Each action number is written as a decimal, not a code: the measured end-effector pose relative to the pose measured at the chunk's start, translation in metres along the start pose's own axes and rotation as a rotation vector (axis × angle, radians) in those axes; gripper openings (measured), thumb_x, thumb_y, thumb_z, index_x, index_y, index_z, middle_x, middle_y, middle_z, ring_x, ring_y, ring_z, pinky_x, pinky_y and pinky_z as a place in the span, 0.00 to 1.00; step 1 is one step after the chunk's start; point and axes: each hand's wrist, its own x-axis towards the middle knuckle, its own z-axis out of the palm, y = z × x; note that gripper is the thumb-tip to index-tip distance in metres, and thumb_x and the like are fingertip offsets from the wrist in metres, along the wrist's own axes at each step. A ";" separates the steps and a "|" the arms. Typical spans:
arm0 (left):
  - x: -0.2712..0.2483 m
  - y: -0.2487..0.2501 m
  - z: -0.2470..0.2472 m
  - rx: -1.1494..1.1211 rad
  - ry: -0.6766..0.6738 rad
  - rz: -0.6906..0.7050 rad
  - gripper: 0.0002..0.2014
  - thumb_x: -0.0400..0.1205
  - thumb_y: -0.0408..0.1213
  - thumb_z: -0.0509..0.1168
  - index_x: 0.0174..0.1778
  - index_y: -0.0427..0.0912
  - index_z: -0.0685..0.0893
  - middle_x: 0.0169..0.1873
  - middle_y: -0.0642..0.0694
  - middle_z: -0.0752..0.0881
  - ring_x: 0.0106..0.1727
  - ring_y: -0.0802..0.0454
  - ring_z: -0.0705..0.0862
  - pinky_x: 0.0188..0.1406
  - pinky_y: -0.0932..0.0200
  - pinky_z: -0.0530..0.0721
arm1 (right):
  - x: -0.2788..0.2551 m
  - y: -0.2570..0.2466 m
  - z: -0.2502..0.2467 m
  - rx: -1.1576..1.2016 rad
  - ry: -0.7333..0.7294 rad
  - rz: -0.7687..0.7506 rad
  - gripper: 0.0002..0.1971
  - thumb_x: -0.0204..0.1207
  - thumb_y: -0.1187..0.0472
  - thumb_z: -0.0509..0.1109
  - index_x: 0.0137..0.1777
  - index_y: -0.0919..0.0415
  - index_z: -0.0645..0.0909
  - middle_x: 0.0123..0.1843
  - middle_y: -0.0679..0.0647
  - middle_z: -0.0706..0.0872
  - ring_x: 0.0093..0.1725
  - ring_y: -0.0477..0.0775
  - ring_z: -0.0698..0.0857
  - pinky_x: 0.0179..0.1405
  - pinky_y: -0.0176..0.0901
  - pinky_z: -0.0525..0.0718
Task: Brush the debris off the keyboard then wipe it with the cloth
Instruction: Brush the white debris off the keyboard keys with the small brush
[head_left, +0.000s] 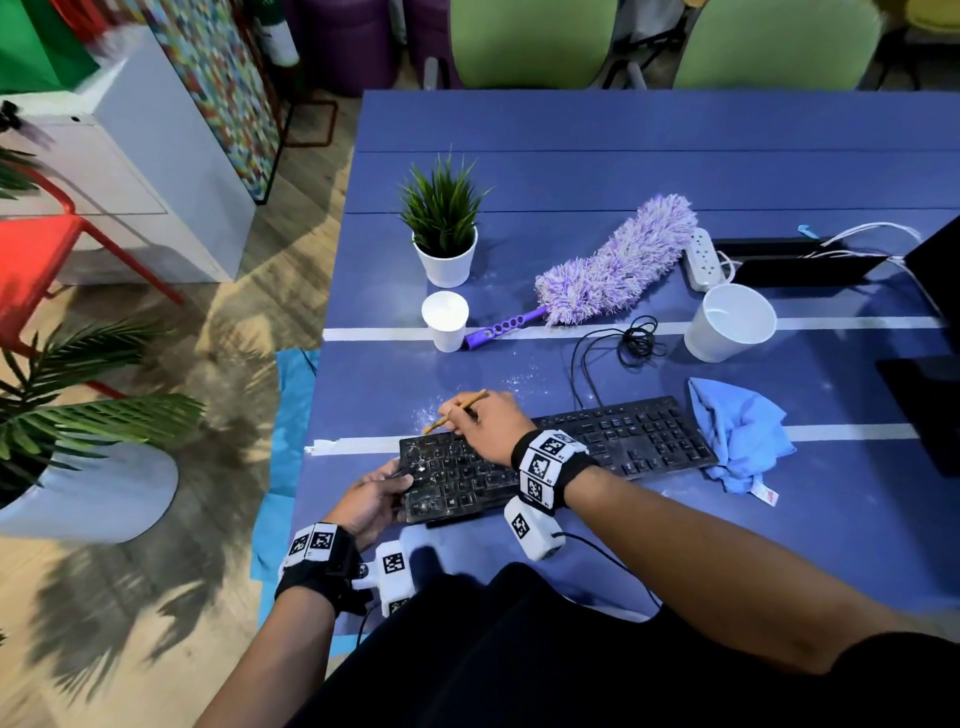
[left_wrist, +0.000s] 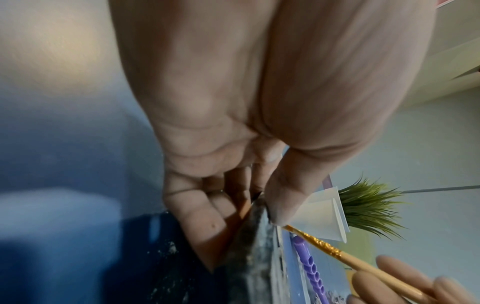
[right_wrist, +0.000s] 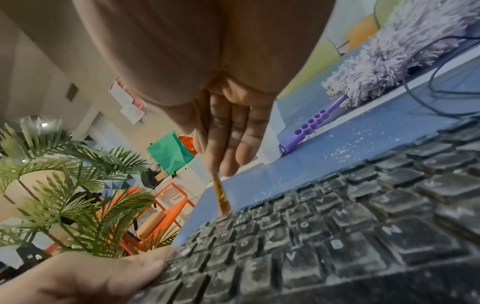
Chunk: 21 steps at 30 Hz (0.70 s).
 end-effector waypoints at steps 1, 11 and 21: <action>-0.001 0.001 0.002 0.005 -0.002 0.002 0.18 0.76 0.28 0.67 0.62 0.42 0.83 0.48 0.43 0.91 0.41 0.49 0.87 0.36 0.55 0.83 | -0.001 -0.001 -0.001 0.033 0.008 0.018 0.16 0.85 0.53 0.60 0.47 0.58 0.87 0.42 0.55 0.93 0.44 0.55 0.90 0.58 0.48 0.85; -0.002 0.000 0.000 -0.014 -0.018 0.012 0.20 0.73 0.29 0.67 0.63 0.42 0.84 0.54 0.39 0.88 0.49 0.45 0.86 0.47 0.50 0.82 | -0.002 -0.012 0.003 0.110 -0.005 0.028 0.14 0.85 0.57 0.60 0.48 0.59 0.87 0.43 0.56 0.92 0.44 0.55 0.89 0.59 0.50 0.85; 0.003 -0.005 -0.005 -0.010 0.016 0.019 0.14 0.83 0.28 0.60 0.62 0.42 0.84 0.50 0.42 0.89 0.45 0.45 0.84 0.44 0.49 0.83 | -0.006 -0.003 0.002 0.157 -0.064 0.007 0.13 0.83 0.59 0.62 0.41 0.56 0.86 0.34 0.53 0.90 0.34 0.52 0.88 0.48 0.51 0.89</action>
